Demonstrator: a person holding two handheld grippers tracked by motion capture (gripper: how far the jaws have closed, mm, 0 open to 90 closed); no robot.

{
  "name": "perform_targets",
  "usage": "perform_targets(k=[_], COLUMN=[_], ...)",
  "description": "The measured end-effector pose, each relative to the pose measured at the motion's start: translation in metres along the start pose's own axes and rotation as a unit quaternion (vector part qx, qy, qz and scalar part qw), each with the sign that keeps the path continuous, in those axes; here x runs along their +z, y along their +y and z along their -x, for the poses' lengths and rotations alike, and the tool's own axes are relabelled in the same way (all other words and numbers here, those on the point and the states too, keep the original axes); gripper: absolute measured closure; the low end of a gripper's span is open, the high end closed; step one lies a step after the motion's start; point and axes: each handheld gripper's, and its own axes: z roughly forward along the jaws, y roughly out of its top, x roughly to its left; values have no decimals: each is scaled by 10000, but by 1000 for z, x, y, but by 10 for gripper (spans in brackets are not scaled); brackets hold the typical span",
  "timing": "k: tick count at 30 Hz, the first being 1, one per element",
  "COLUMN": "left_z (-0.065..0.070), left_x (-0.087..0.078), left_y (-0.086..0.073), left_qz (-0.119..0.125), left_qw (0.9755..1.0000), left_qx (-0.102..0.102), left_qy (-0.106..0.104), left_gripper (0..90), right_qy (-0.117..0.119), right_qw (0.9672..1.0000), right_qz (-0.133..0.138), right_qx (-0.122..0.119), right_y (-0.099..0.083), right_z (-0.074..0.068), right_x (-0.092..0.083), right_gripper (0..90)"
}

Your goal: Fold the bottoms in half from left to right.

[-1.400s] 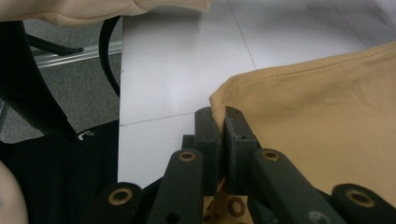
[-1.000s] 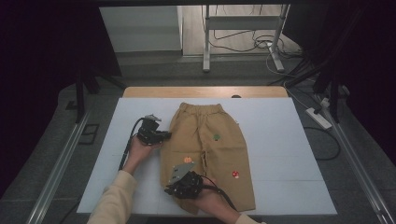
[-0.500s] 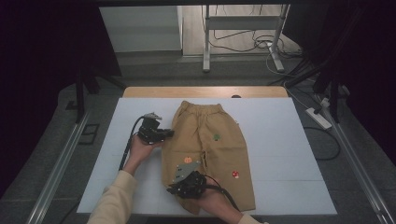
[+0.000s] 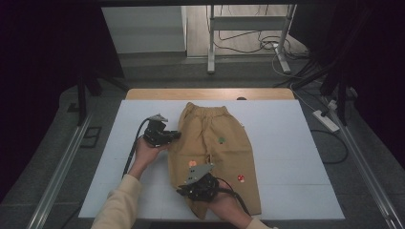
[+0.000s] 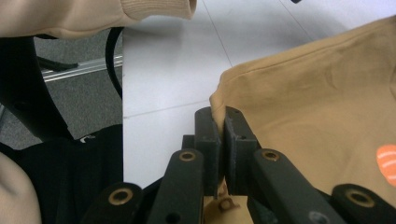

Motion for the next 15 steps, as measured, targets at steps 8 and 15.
perform_targets(k=[8, 15], left_z=[3, 9], left_x=[1, 5], left_y=[8, 15], left_qz=[45, 35], left_qw=[10000, 9999], left_qx=[15, 66], left_qy=[-67, -83], left_gripper=[831, 831], right_qy=[-33, -67], right_qw=[9999, 9997], right_qz=[34, 76], right_qx=[152, 236], right_y=[-7, -11], right_z=[7, 9], right_x=[-11, -19], right_gripper=[852, 852])
